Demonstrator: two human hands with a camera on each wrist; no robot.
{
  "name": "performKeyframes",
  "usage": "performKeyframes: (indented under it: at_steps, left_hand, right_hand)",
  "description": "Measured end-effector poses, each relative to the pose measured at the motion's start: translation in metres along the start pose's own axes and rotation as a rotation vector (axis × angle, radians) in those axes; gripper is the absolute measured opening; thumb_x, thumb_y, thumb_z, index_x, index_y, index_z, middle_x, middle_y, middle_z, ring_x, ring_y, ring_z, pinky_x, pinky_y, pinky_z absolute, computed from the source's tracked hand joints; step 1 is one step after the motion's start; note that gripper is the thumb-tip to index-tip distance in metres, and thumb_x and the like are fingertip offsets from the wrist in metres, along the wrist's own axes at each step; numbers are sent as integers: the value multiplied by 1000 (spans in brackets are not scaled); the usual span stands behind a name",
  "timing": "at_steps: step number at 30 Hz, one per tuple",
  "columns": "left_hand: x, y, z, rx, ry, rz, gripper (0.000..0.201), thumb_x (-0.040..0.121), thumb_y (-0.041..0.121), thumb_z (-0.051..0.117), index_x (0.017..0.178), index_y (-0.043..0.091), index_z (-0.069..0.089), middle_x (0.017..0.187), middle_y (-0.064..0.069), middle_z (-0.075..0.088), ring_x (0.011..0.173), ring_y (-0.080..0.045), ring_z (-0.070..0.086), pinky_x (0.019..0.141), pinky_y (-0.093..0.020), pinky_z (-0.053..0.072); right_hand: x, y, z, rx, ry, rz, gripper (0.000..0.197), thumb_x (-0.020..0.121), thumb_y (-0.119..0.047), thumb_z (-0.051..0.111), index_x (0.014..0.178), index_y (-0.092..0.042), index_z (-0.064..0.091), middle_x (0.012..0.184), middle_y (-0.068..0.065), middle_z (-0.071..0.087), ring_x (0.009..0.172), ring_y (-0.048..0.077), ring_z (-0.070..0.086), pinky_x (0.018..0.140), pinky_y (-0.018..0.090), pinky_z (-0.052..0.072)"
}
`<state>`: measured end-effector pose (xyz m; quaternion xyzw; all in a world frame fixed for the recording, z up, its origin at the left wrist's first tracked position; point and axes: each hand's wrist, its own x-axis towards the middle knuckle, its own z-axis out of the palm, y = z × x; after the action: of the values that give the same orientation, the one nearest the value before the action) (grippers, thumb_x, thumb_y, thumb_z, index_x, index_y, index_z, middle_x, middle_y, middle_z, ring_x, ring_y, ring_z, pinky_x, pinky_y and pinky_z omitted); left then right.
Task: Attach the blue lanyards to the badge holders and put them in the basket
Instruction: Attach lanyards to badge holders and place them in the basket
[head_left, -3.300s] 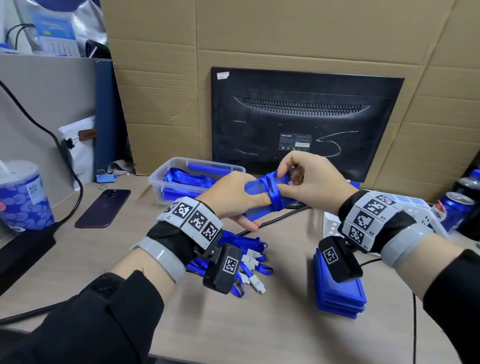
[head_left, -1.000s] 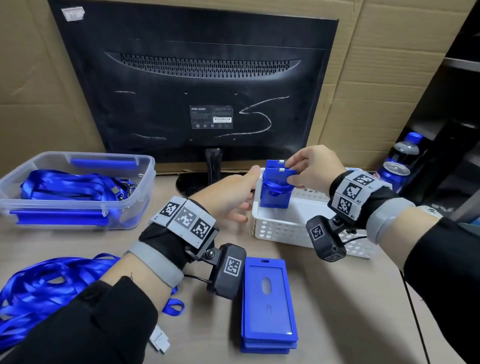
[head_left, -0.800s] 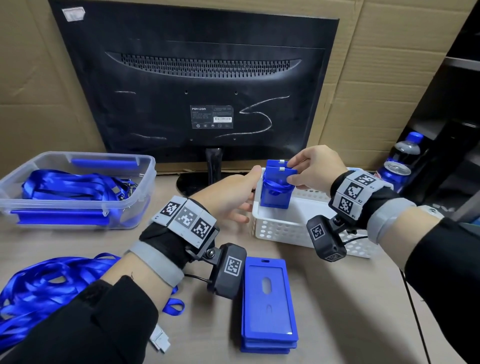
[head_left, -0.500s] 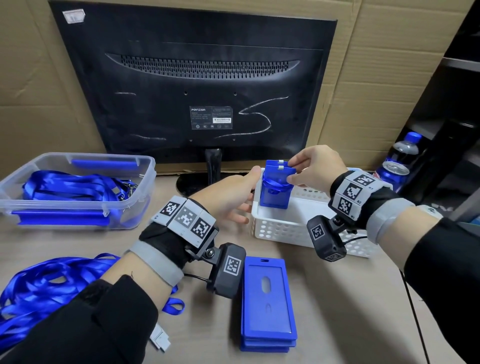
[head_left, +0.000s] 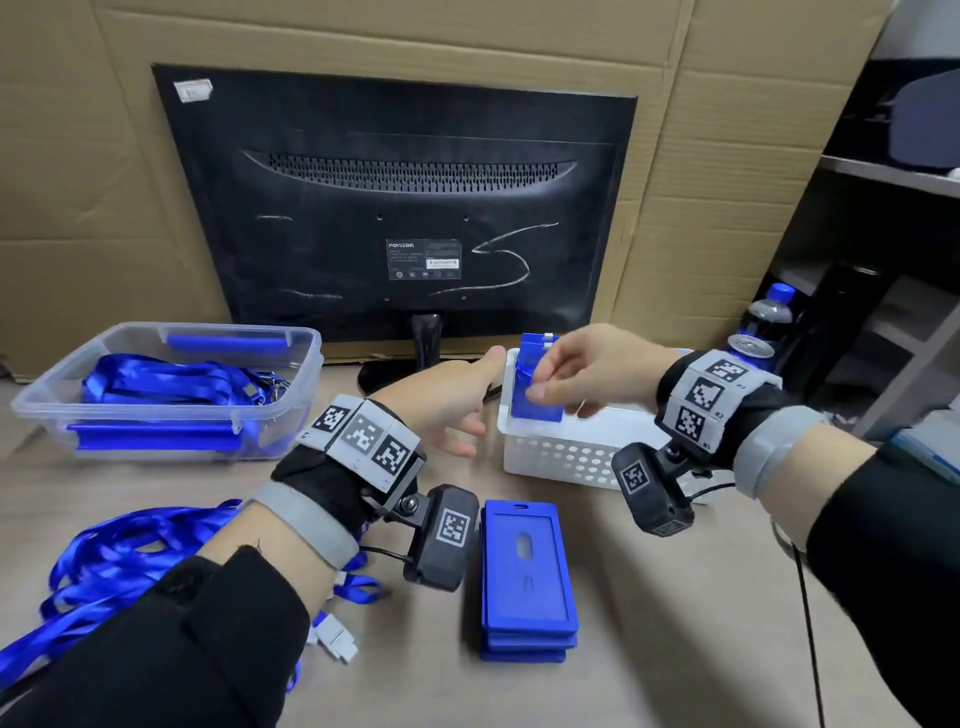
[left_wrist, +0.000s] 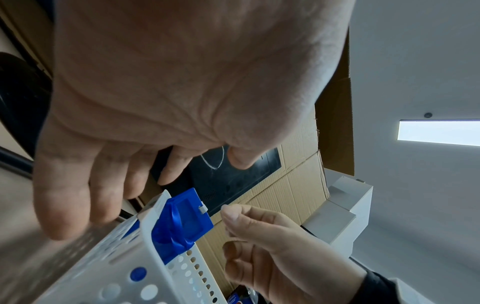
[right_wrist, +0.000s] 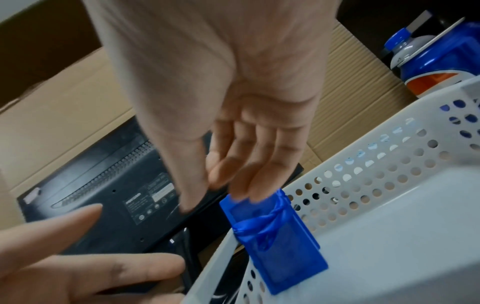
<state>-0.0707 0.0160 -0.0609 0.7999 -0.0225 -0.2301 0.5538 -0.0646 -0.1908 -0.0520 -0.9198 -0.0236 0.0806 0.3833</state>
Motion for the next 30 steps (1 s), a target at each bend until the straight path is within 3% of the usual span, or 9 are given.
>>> performKeyframes:
  at_steps: [3, 6, 10, 16, 21, 23, 26, 28, 30]
  left_hand:
    - [-16, -1, -3, -14, 22, 3, 49, 108, 58, 37, 131, 17, 52, 110, -4, 55, 94, -20, 64, 89, -44, 59]
    - [-31, -3, -8, -8, 29, 0, 59, 107, 60, 38, 144, 16, 49, 118, -6, 54, 104, -25, 63, 82, -43, 59]
    - [-48, -8, -14, -25, 20, 8, 63, 106, 61, 39, 148, 15, 47, 118, -7, 53, 107, -27, 63, 91, -48, 59]
    - [-62, -13, -25, -26, 20, 1, 69, 106, 61, 37, 154, 13, 41, 135, -12, 52, 114, -29, 64, 93, -48, 59]
    - [-72, -13, -33, 2, 25, 18, 67, 105, 60, 42, 151, 11, 42, 135, -12, 51, 115, -28, 63, 94, -47, 59]
    - [-74, -15, -37, 55, -6, 28, 59, 102, 58, 53, 140, 14, 48, 133, -10, 52, 117, -28, 61, 99, -48, 57]
    - [-78, -24, -50, 126, -122, 56, 56, 84, 58, 79, 111, 14, 59, 107, -5, 62, 102, -23, 62, 96, -40, 58]
    - [-85, -30, -62, 201, -132, 70, 60, 78, 56, 83, 111, 8, 68, 108, -5, 74, 100, -22, 71, 97, -42, 60]
    - [-95, -36, -74, 241, -73, 90, 48, 86, 47, 79, 114, 9, 70, 107, -8, 77, 96, -25, 75, 91, -40, 61]
  right_hand:
    - [-21, -13, 18, -222, -303, -19, 32, 82, -35, 90, 105, -18, 75, 98, -2, 79, 67, 10, 72, 60, 24, 56]
    - [-32, -20, 36, -326, -363, -23, 43, 79, -42, 91, 114, -26, 74, 110, -11, 77, 68, 10, 75, 56, 23, 53]
    - [-43, -23, 54, -482, -426, -9, 55, 76, -48, 91, 123, -25, 73, 110, -11, 78, 65, 11, 75, 52, 21, 52]
    - [-46, -15, 62, -570, -314, -41, 28, 82, -44, 87, 101, -28, 75, 102, 1, 80, 52, 5, 68, 47, 20, 49]
    - [-51, -29, 49, -501, -211, -95, 20, 91, -46, 78, 93, -28, 71, 91, -3, 79, 48, 5, 63, 70, 28, 57]
    - [-52, -40, 46, -369, -139, -122, 22, 94, -43, 76, 90, -22, 69, 77, -6, 72, 43, 9, 55, 56, 26, 50]
    - [-48, -60, 52, -137, -60, -173, 26, 98, -36, 72, 92, -11, 67, 67, -1, 61, 45, 13, 43, 42, 23, 37]
    - [-46, -76, 62, 14, -54, -229, 30, 101, -34, 69, 97, -4, 66, 63, 0, 60, 47, 13, 47, 42, 22, 39]
    - [-47, -95, 77, 105, -65, -280, 28, 102, -33, 68, 98, -5, 64, 62, 0, 63, 48, 13, 55, 44, 23, 46]
